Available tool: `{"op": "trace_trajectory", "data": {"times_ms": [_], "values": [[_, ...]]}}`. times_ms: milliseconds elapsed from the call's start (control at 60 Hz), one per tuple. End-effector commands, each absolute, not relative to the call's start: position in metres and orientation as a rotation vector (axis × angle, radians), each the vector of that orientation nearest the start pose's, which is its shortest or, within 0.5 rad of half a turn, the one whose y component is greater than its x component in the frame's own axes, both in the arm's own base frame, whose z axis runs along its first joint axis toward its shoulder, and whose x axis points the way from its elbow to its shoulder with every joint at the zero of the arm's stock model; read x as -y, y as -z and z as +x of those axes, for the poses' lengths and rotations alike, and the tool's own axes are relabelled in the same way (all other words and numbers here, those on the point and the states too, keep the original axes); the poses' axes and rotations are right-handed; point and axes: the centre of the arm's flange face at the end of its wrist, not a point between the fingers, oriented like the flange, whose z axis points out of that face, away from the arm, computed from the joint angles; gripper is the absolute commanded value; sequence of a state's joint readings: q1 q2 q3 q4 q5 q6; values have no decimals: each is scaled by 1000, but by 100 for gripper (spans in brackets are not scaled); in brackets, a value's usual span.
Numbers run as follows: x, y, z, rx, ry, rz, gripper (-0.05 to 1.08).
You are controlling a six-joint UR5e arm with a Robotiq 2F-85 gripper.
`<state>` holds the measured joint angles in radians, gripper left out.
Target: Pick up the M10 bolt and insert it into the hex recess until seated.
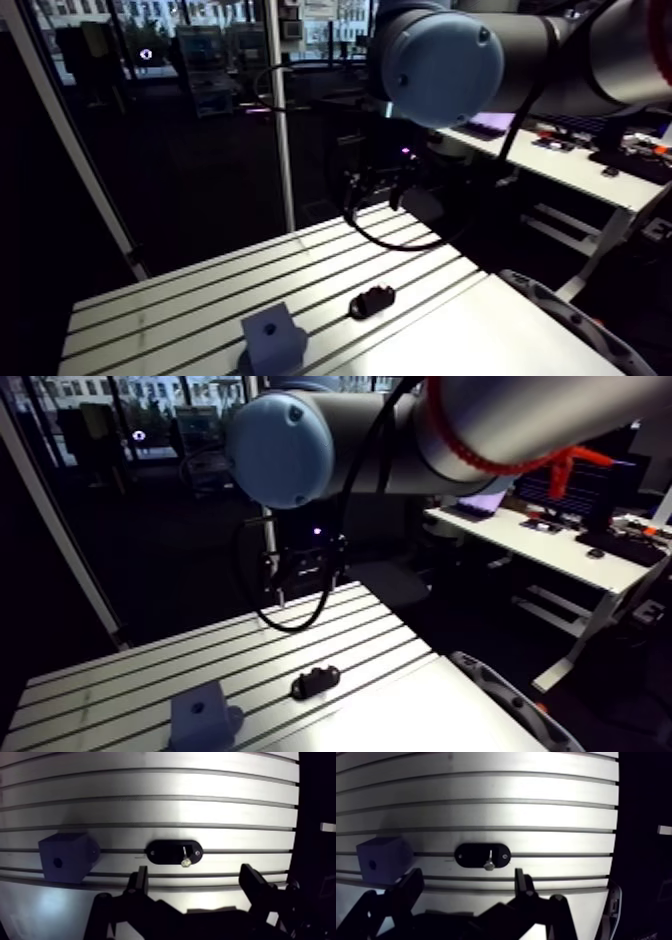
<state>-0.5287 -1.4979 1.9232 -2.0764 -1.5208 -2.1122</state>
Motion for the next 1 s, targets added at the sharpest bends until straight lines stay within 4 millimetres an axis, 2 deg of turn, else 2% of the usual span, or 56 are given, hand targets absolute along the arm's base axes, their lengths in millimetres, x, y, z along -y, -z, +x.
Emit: {"op": "trace_trajectory", "data": {"times_ms": [17, 267, 867, 1000], "values": [[-131, -325, -491, -3222, 10, -26, 6], [-127, -307, -485, -3220, -1, -35, 29], [-129, -263, -482, -3185, 8, -36, 35], [-130, -262, -483, -3192, 0, -50, 35]]}}
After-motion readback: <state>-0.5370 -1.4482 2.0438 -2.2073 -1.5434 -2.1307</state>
